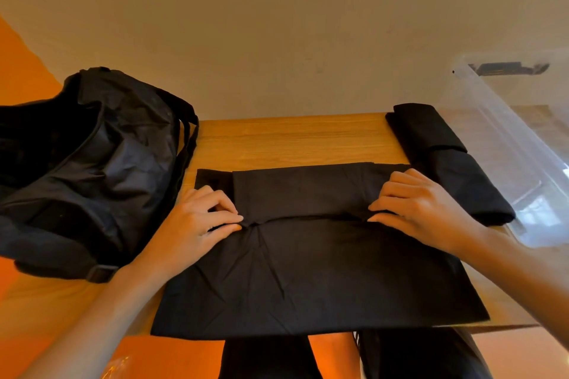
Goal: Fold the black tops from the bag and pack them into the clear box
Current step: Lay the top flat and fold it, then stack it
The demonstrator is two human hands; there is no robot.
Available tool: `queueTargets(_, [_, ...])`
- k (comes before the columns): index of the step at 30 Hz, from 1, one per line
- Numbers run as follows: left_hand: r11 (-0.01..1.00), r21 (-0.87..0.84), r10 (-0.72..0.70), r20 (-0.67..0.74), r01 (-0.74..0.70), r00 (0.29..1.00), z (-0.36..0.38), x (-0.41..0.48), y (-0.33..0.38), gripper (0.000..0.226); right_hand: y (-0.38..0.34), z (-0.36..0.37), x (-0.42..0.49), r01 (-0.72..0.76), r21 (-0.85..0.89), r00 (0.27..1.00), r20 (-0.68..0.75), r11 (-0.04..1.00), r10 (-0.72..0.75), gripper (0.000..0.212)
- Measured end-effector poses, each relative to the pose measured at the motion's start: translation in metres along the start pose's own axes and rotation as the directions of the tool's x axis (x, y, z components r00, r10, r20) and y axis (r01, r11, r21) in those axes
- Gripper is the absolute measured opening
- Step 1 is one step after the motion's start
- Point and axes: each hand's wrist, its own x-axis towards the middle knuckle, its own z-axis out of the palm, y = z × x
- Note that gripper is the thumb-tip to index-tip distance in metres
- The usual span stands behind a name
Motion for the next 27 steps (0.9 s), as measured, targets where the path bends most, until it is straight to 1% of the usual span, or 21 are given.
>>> queueTargets(2, [0.999, 0.033, 0.008, -0.046, -0.007, 0.999, 0.002, 0.0, 0.003, 0.032, -0.003, 0.001, -0.004, -0.012, -0.011, 1.0, 0.005, 1.0, 0.012, 0.036])
queueTargets(3, [0.999, 0.018, -0.031, -0.09, 0.032, 0.995, 0.003, 0.001, 0.003, 0.029, -0.004, 0.001, -0.005, -0.027, -0.02, 1.0, 0.003, 0.999, 0.027, 0.038])
queueTargets(5, [0.984, 0.007, -0.174, -0.159, 0.177, 0.972, 0.005, 0.006, -0.001, 0.025, -0.008, 0.001, -0.002, -0.103, -0.029, 0.994, -0.036, 0.994, 0.102, 0.041])
queueTargets(6, [0.969, 0.033, -0.236, -0.159, 0.244, 0.959, 0.006, 0.01, -0.004, 0.029, -0.01, 0.001, 0.002, -0.163, -0.022, 0.985, -0.052, 0.986, 0.162, 0.044])
queueTargets(7, [0.958, 0.082, -0.263, -0.132, 0.275, 0.956, 0.009, 0.015, -0.007, 0.036, -0.013, 0.001, 0.008, -0.228, -0.02, 0.973, -0.046, 0.973, 0.227, 0.049])
queueTargets(8, [0.952, 0.137, -0.266, -0.075, 0.274, 0.961, 0.013, 0.02, -0.011, 0.043, -0.016, 0.002, 0.017, -0.29, -0.031, 0.957, -0.01, 0.957, 0.289, 0.055])
queueTargets(10, [0.939, 0.217, -0.288, 0.072, 0.267, 0.955, 0.021, 0.028, -0.018, 0.062, -0.026, 0.007, 0.036, -0.387, -0.075, 0.908, 0.145, 0.919, 0.394, 0.068])
queueTargets(12, [0.914, 0.259, -0.362, 0.168, 0.313, 0.917, 0.027, 0.032, -0.024, 0.077, -0.034, 0.018, 0.052, -0.44, -0.102, 0.834, 0.322, 0.892, 0.448, 0.076])
queueTargets(14, [0.898, 0.259, -0.413, 0.216, 0.356, 0.885, 0.029, 0.035, -0.028, 0.078, -0.039, 0.029, 0.06, -0.457, -0.138, 0.772, 0.429, 0.879, 0.469, 0.082])
queueTargets(16, [0.892, 0.169, -0.45, 0.239, 0.419, 0.861, 0.023, 0.038, -0.023, 0.072, -0.042, 0.034, 0.062, -0.479, -0.15, 0.746, 0.45, 0.865, 0.491, 0.086])
queueTargets(18, [0.876, 0.08, -0.482, 0.18, 0.476, 0.857, 0.017, 0.043, -0.012, 0.065, -0.045, 0.033, 0.06, -0.495, -0.157, 0.737, 0.445, 0.854, 0.509, 0.087])
queueTargets(20, [0.894, 0.111, -0.446, 0.132, 0.434, 0.885, 0.013, 0.047, 0.006, 0.067, -0.049, 0.029, 0.056, -0.491, -0.179, 0.736, 0.438, 0.853, 0.516, 0.087])
queueTargets(22, [0.929, 0.163, -0.359, 0.177, 0.333, 0.916, 0.017, 0.048, 0.023, 0.071, -0.05, 0.027, 0.051, -0.494, -0.182, 0.729, 0.446, 0.85, 0.519, 0.088])
queueTargets(25, [0.934, 0.266, -0.312, 0.27, 0.241, 0.911, 0.033, 0.039, 0.027, 0.078, -0.047, 0.027, 0.043, -0.52, -0.159, 0.72, 0.446, 0.839, 0.531, 0.087])
queueTargets(27, [0.922, 0.316, -0.315, 0.267, 0.226, 0.911, 0.04, 0.03, 0.022, 0.08, -0.043, 0.026, 0.037, -0.537, -0.168, 0.707, 0.446, 0.827, 0.549, 0.088])
